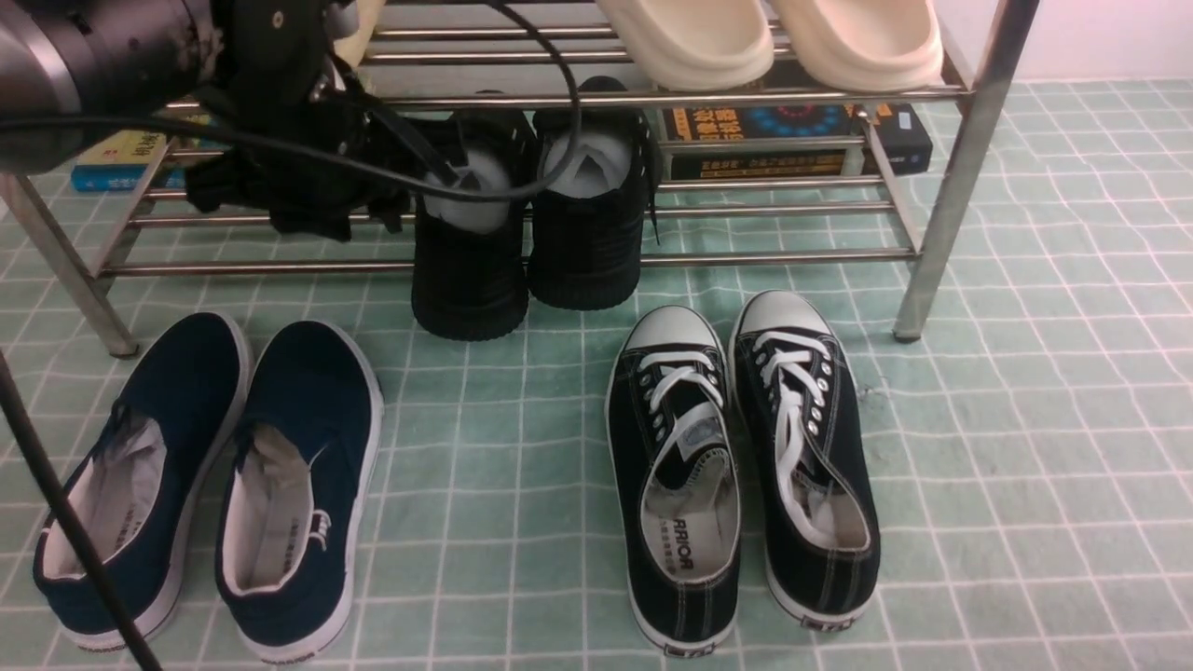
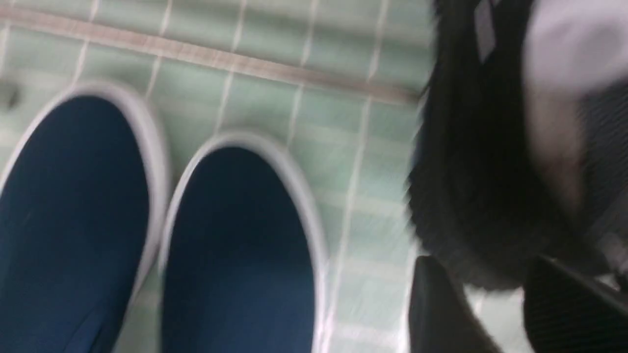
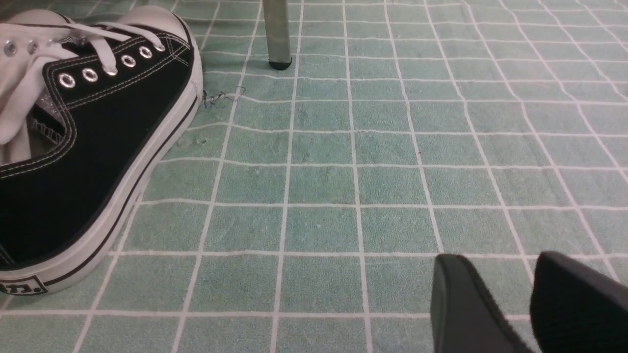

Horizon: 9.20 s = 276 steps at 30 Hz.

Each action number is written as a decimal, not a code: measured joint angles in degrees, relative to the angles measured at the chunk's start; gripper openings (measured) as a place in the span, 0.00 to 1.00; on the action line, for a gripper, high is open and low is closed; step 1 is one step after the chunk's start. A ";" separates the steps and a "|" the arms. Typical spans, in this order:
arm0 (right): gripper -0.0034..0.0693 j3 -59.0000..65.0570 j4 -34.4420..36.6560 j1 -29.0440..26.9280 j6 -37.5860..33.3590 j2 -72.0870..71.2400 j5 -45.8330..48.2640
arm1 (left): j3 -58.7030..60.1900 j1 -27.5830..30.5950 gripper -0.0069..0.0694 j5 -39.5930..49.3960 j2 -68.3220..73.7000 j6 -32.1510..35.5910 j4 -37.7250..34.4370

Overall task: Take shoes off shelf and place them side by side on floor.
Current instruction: 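Grasp a shoe standing on the lower shelf of the shoe rack with the left gripper, then set the held shoe down on the floor in front of the rack with the left gripper, then reach toward the shoe rack and grasp a shoe on it with the right gripper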

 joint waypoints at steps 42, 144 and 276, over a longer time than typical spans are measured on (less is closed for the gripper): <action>0.38 0.00 0.00 0.00 0.00 0.00 0.00 | 2.77 0.00 0.11 11.85 -11.22 3.49 -8.46; 0.38 0.00 0.00 0.00 0.00 0.00 0.00 | 21.65 5.69 0.62 6.97 -5.25 64.78 -21.83; 0.22 -54.86 29.66 0.00 -17.64 33.13 30.43 | 29.53 12.57 0.21 -5.13 -5.52 15.26 -12.77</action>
